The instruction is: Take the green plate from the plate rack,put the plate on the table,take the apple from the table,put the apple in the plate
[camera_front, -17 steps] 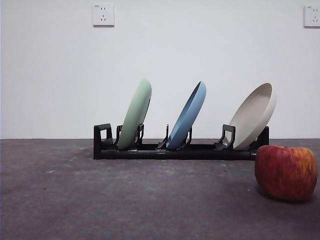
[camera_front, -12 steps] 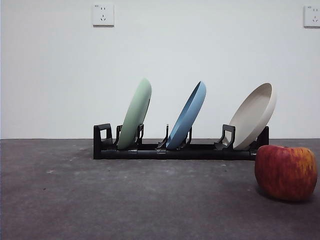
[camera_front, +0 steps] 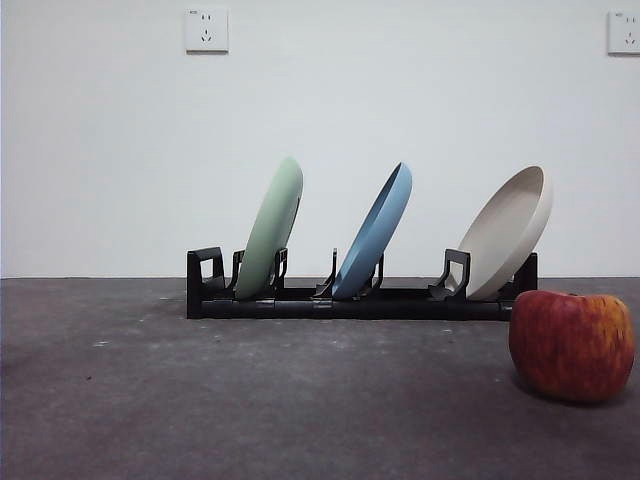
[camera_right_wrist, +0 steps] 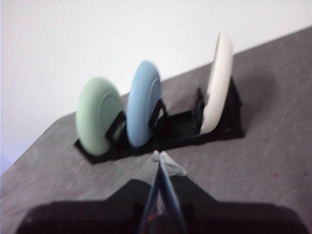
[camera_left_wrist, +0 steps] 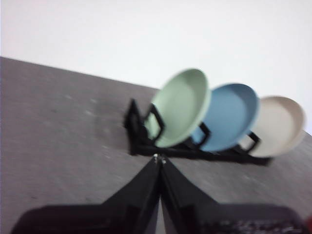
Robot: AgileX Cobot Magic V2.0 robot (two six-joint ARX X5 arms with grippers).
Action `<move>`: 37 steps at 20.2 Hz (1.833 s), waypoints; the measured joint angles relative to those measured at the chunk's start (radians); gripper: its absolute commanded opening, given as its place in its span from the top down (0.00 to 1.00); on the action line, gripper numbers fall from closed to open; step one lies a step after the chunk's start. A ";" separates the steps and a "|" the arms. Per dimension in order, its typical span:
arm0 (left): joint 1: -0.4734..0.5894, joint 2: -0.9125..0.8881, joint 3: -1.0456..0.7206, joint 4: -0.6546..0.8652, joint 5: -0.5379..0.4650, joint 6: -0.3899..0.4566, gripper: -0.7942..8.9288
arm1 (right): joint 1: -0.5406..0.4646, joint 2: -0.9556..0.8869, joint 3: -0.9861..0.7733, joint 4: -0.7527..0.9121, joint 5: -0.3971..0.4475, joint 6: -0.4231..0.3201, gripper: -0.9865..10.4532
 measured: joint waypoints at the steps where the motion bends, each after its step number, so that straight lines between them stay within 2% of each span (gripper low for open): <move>1: 0.000 0.025 0.025 -0.016 0.023 0.000 0.93 | 0.000 0.027 0.035 -0.029 -0.024 -0.008 0.92; 5: 0.000 0.125 0.121 -0.092 0.109 0.032 0.93 | 0.000 0.135 0.182 -0.169 -0.124 -0.071 0.92; 8: 0.000 0.203 0.195 -0.161 0.190 0.085 0.93 | 0.000 0.225 0.298 -0.312 -0.182 -0.146 0.92; 12: 0.000 0.292 0.288 -0.261 0.313 0.165 0.93 | 0.005 0.338 0.433 -0.525 -0.187 -0.267 0.92; 16: 0.000 0.358 0.362 -0.381 0.383 0.256 0.93 | 0.023 0.423 0.528 -0.690 -0.187 -0.363 0.92; 21: 0.000 0.402 0.402 -0.530 0.428 0.374 0.93 | 0.050 0.479 0.572 -0.852 -0.187 -0.438 0.92; 26: 0.000 0.404 0.402 -0.554 0.436 0.402 0.92 | 0.053 0.495 0.572 -0.894 -0.185 -0.480 0.90; 27: 0.000 0.404 0.402 -0.554 0.436 0.402 0.88 | 0.053 0.495 0.572 -0.893 -0.185 -0.480 0.83; 29: 0.000 0.404 0.402 -0.554 0.436 0.402 0.61 | 0.053 0.495 0.572 -0.893 -0.185 -0.483 0.59; 31: 0.000 0.404 0.402 -0.554 0.436 0.402 0.39 | 0.053 0.495 0.572 -0.893 -0.185 -0.482 0.42; 33: 0.000 0.404 0.402 -0.554 0.436 0.401 0.36 | 0.053 0.495 0.572 -0.893 -0.185 -0.481 0.37; 37: 0.000 0.404 0.402 -0.554 0.436 0.401 0.36 | 0.053 0.495 0.572 -0.893 -0.185 -0.475 0.37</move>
